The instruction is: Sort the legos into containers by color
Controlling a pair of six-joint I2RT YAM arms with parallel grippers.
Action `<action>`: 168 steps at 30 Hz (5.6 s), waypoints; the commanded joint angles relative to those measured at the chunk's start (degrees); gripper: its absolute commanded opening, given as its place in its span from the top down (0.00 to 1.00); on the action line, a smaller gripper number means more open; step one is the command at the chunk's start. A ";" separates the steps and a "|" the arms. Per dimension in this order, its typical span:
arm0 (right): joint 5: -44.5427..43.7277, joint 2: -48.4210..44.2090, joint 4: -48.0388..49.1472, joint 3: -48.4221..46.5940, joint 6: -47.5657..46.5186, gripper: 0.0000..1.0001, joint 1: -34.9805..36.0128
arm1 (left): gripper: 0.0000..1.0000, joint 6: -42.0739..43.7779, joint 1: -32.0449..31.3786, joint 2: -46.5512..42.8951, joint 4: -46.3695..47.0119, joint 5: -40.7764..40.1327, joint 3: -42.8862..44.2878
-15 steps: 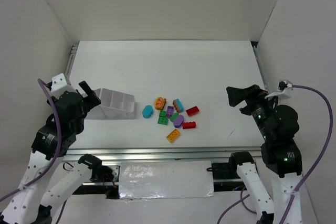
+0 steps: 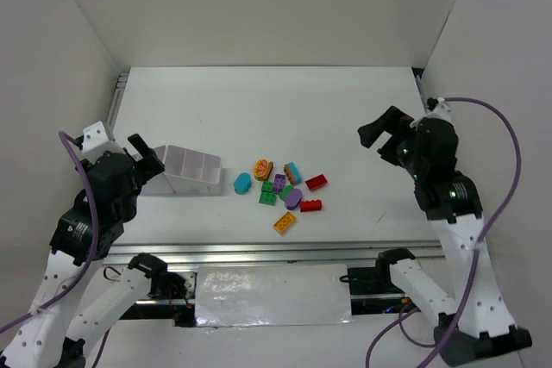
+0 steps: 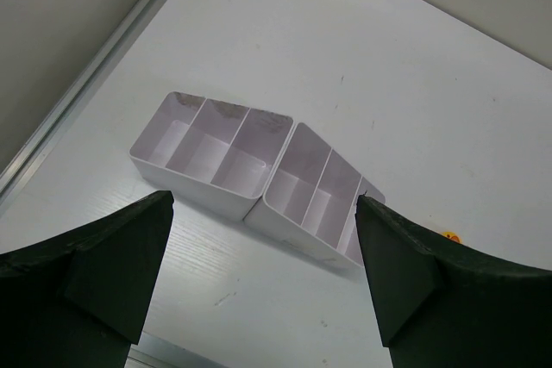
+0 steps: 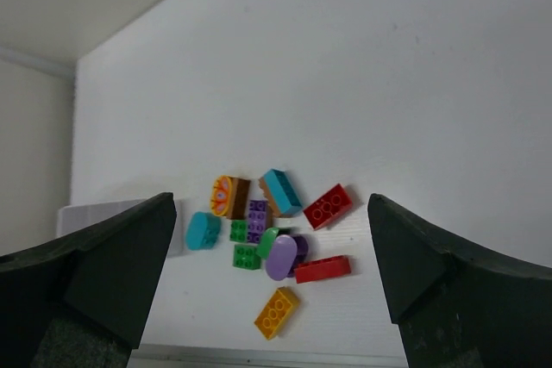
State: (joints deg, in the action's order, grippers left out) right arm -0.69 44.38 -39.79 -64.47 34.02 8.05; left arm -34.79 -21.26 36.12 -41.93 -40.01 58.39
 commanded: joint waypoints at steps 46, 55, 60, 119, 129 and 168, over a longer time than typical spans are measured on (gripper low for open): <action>-28.58 48.87 8.24 9.45 41.56 0.20 25.52 | 0.00 2.97 -0.01 2.99 4.67 8.01 -0.65; -29.72 50.54 6.57 9.36 45.96 0.29 25.52 | 0.00 3.06 -0.01 2.99 4.76 8.19 -0.74; -31.03 50.54 5.78 9.18 48.50 0.42 25.43 | 0.00 3.14 -0.01 2.91 4.84 8.37 -0.82; -36.49 25.05 16.76 -2.94 26.27 1.00 54.96 | 0.19 -0.37 -15.92 22.32 33.85 64.18 -6.36; -37.45 26.54 17.90 -4.00 24.96 1.00 57.16 | 0.25 -0.46 -15.92 21.89 32.35 59.87 -5.57; -45.18 12.14 14.04 1.44 21.35 0.01 51.80 | 1.00 -6.61 -6.08 25.22 12.42 30.90 -2.23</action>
State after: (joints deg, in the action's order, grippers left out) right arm -39.79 60.84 -23.55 -64.47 56.25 60.12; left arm -39.42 -28.88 59.29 -23.64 1.85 52.77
